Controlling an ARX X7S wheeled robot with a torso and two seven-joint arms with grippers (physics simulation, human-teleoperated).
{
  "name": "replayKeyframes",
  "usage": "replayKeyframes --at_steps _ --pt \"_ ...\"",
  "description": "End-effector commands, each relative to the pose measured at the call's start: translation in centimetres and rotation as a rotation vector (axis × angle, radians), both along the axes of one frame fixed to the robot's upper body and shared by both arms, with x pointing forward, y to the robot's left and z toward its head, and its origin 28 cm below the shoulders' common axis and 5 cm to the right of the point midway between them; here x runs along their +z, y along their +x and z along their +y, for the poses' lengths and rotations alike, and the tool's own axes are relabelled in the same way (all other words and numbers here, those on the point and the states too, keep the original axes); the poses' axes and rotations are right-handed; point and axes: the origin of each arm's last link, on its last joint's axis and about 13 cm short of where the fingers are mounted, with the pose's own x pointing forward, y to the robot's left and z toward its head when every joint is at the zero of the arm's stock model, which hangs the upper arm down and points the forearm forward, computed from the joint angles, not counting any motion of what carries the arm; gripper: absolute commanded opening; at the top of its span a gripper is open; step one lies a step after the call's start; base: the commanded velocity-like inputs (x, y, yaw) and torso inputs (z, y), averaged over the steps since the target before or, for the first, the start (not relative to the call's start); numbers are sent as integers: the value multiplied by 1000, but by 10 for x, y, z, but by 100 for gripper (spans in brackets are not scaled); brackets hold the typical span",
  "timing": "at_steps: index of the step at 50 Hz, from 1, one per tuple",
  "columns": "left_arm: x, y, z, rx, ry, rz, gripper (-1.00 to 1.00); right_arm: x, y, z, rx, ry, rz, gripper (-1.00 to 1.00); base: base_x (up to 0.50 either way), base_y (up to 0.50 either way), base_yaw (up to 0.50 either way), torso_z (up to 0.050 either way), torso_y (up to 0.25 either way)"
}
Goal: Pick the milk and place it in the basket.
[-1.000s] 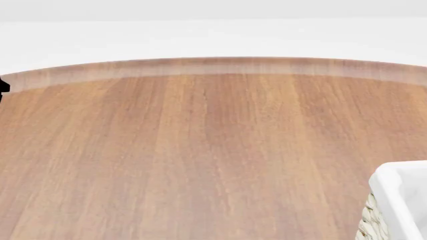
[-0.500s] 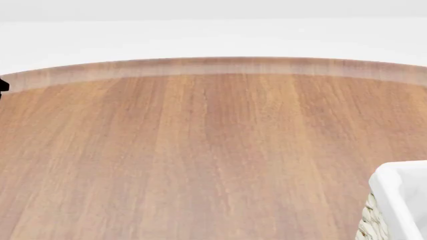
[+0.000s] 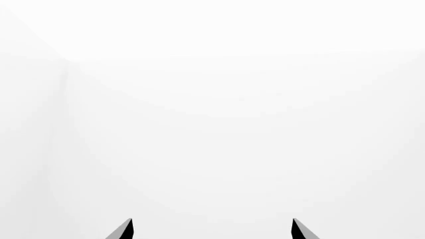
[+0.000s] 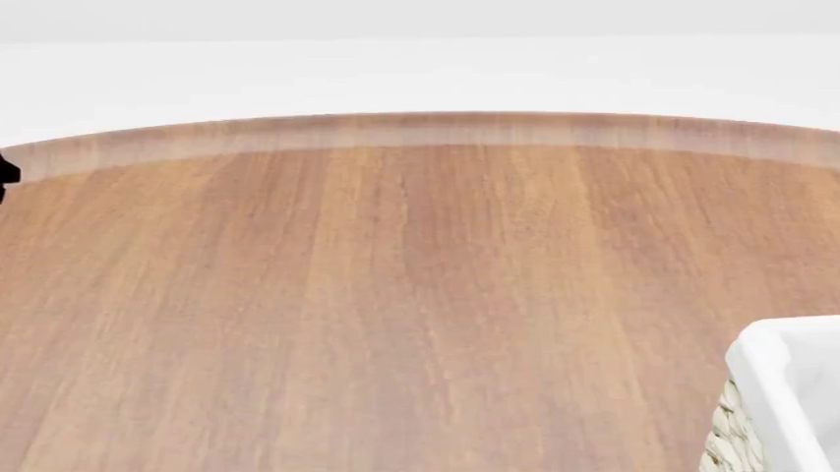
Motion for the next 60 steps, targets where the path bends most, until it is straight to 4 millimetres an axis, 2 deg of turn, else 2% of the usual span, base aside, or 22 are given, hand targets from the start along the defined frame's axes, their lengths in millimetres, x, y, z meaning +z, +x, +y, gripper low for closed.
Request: replayKeyframes --at_steps 1,36,60 --pt "-1 1 0 -1 -1 2 100 -2 -1 -6 -29 12 -34 -100 0 0 0 10 0" --pt "-2 0 0 0 1 3 100 -20 5 -10 -127 43 47 -100 0 0 0 0 1" --pt "-4 0 1 1 -1 7 100 -32 16 -9 -213 37 67 -100 0 0 0 0 1"
